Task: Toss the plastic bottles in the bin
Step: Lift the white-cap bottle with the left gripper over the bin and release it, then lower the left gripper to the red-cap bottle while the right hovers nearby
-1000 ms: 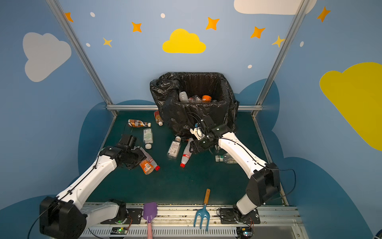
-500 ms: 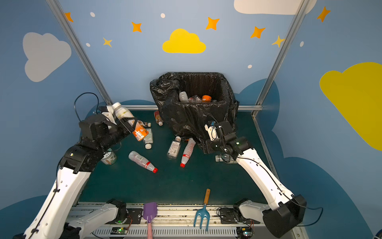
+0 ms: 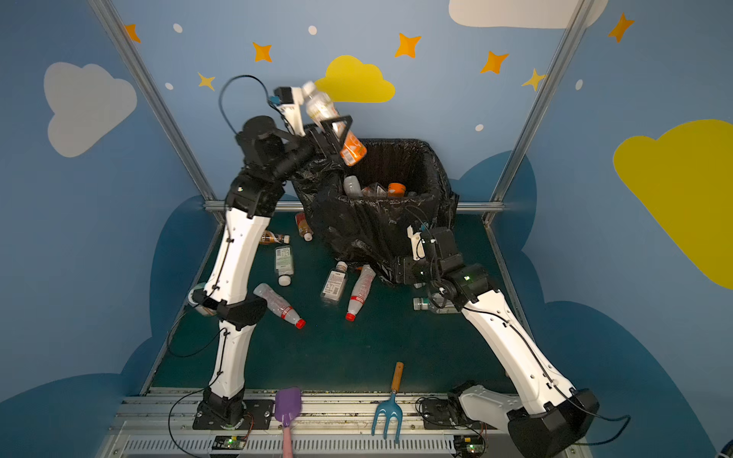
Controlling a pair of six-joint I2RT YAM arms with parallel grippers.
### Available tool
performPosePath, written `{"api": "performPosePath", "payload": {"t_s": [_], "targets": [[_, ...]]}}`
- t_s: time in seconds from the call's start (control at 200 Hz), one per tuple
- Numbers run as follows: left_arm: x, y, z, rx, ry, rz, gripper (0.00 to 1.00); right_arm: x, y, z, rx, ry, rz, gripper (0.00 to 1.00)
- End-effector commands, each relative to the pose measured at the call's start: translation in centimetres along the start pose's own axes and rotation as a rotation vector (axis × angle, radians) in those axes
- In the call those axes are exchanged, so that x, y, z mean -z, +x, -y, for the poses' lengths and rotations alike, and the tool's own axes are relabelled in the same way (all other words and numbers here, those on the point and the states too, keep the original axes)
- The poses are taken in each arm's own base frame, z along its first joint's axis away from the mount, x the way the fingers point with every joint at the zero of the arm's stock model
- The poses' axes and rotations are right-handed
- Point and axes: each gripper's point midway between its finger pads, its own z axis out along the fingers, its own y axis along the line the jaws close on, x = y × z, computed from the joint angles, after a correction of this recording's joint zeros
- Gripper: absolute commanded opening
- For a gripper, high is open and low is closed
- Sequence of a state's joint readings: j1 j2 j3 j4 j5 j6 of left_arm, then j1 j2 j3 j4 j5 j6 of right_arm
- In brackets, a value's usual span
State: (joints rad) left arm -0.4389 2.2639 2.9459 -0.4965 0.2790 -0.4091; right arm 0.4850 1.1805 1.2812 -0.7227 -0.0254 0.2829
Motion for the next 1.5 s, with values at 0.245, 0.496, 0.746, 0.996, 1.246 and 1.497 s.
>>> {"api": "performPosePath", "payload": {"t_s": [0.245,0.496,0.746,0.996,1.246,1.497], "targets": [[6.4,-2.2,5.0,-0.139,-0.017,-0.037,1.0,3.2,-0.9,2.7,-0.134,0.088,0.086,0.74],[11.1,0.5,1.9,-0.19,-0.21,-0.166,1.0,2.7,0.9,6.4,-0.333,0.148,0.05,0.75],[18.8,6.1,-5.7,-0.1,-0.495,-0.303,1.0,1.3,3.6,8.2,-0.452,0.168,-0.018,0.75],[28.0,16.7,-17.0,0.309,-0.83,-0.535,0.98,-0.9,4.9,7.9,-0.429,0.116,-0.077,0.75],[32.2,26.9,-20.3,0.534,-0.965,-0.745,0.98,-3.5,6.1,6.6,-0.421,0.032,-0.154,0.74],[34.1,32.9,-21.6,0.711,-1.044,-0.979,0.98,-5.0,6.2,5.8,-0.401,-0.009,-0.186,0.74]]}}
